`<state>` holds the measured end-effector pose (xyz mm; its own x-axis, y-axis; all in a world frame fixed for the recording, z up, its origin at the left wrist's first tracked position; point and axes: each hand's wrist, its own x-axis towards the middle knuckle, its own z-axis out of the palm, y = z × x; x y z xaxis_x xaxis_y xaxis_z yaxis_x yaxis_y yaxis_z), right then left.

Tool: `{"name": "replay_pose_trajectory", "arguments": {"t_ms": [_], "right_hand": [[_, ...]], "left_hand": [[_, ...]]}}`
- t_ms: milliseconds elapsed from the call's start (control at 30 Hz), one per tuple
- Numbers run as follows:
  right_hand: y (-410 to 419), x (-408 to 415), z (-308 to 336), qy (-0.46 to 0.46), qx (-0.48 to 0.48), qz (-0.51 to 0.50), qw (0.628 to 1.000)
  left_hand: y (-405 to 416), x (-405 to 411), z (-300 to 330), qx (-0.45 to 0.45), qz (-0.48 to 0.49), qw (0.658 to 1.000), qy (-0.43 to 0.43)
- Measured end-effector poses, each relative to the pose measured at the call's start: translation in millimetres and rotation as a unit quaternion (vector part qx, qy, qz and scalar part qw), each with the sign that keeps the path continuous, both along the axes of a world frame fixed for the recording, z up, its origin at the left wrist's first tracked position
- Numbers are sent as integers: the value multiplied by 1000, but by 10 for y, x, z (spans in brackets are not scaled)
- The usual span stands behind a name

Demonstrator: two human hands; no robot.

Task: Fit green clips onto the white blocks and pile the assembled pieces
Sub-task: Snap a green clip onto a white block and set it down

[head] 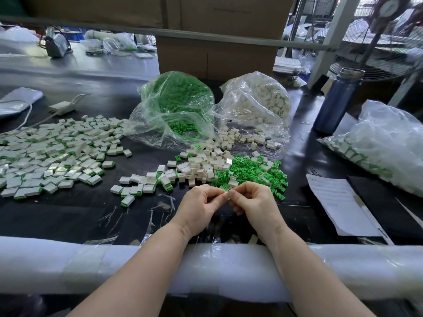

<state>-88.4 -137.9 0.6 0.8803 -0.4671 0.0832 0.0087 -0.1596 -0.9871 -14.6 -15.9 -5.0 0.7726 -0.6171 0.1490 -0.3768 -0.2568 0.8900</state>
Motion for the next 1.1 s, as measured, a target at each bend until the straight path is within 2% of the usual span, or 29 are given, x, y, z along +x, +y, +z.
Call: {"name": "replay_pose_trajectory", "arguments": {"t_ms": [167, 367, 567, 800, 1100], "right_hand": [[1, 0, 6, -24, 11, 4, 1000], [14, -10, -4, -25, -13, 32, 999], [-17, 8, -34, -25, -5, 31, 999], [-2, 22, -14, 7, -39, 118, 992], [-26, 19, -30, 9, -25, 117, 993]], "left_hand": [[-8, -25, 30, -56, -4, 995, 87], [5, -1, 9, -30, 3, 998, 56], [8, 16, 18, -55, -8, 998, 44], [22, -5, 30, -55, -48, 996, 49], [28, -11, 38, -11, -76, 997, 14]]}}
